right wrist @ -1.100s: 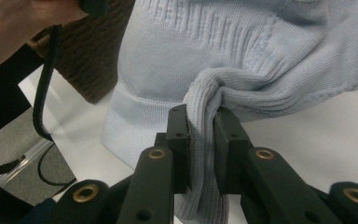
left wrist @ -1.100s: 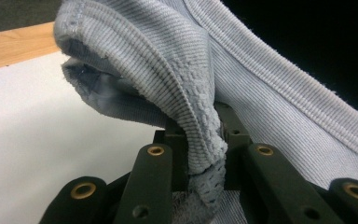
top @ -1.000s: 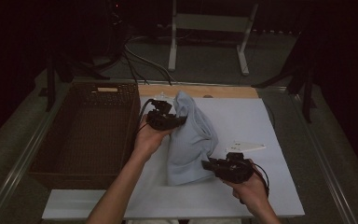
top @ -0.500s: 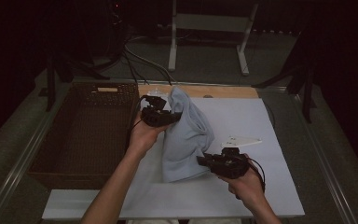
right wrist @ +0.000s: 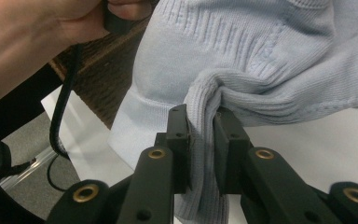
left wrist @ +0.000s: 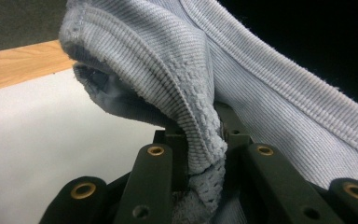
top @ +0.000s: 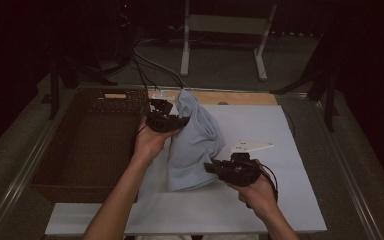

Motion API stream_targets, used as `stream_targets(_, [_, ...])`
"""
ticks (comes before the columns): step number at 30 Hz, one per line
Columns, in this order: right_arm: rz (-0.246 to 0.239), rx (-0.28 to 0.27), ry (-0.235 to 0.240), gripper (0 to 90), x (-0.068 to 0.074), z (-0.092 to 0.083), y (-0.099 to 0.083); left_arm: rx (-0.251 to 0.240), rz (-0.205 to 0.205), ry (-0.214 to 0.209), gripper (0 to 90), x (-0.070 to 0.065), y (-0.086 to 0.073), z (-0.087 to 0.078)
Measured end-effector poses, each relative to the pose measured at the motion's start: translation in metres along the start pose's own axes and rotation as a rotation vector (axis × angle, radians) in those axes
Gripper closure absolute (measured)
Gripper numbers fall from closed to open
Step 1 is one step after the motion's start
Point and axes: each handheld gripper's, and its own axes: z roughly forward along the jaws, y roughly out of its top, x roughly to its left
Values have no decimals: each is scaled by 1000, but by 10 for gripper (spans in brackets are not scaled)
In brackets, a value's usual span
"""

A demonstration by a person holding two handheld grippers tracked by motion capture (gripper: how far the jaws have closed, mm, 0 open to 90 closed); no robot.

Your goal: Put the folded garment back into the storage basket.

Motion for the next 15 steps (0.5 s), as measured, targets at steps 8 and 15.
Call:
stream_targets(8, [-5,-3,8,788,2,5,7,-6,-15,3,803,6,0,-4])
stream_targets(15, [-7,-9,16,788,5,9,13,-12,-17,14,804,7,3,-8])
